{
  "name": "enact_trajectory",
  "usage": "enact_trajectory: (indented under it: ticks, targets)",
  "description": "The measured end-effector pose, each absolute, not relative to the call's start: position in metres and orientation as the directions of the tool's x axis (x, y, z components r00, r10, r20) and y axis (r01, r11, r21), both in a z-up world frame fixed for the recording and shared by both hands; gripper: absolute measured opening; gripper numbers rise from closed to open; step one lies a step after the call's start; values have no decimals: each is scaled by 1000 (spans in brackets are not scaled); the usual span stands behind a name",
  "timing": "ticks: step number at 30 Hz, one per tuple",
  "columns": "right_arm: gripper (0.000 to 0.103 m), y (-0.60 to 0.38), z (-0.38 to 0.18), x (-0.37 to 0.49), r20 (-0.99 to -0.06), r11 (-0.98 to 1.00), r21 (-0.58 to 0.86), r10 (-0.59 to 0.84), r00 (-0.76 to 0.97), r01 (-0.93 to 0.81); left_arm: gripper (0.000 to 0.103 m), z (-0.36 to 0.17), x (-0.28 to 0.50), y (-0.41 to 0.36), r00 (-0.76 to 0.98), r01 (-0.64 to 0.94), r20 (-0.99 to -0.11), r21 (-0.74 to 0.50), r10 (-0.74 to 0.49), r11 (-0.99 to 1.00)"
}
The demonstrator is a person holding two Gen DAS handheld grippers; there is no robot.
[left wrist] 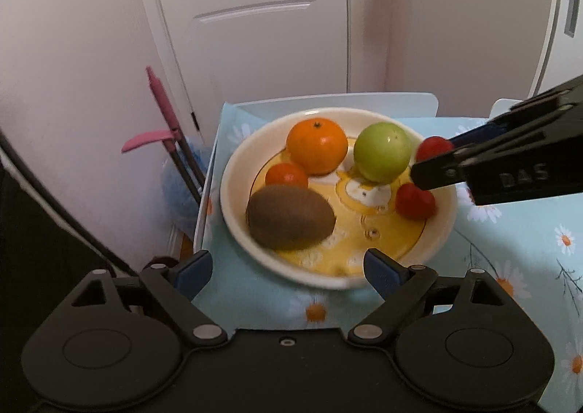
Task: Organize fruits
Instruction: 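Release the red tomato into the bowl with the right gripper, then move both open grippers back toward the loose fruit on the table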
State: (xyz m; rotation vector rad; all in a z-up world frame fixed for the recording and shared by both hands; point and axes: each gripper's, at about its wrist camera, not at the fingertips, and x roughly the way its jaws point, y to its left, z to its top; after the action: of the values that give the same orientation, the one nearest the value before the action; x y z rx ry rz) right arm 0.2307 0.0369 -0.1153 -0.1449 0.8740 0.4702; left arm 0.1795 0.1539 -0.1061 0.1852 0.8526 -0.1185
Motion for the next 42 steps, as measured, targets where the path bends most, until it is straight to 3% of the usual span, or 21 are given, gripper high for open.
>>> enact_trajectory:
  ticks: [13, 15, 17, 21, 42]
  targets:
    - [49, 65, -140, 226, -785, 858, 75, 365, 501, -508, 93, -109, 157, 161, 651, 146, -759, 113, -9, 983]
    - [70, 63, -136, 221, -784, 862, 57, 351, 512, -504, 93, -108, 155, 161, 653, 144, -757, 120, -3, 982]
    - [81, 60, -129, 216, -769, 870, 56, 350, 535, -490, 93, -106, 152, 162, 656, 144, -755, 122, -2, 982]
    - [90, 52, -113, 208, -752, 888, 63, 342, 563, -456, 93, -101, 146, 163, 665, 144, -747, 124, -3, 982]
    - [93, -76, -49, 130, -655, 964, 70, 239, 717, -257, 93, -35, 121, 110, 742, 175, -669, 119, -51, 977]
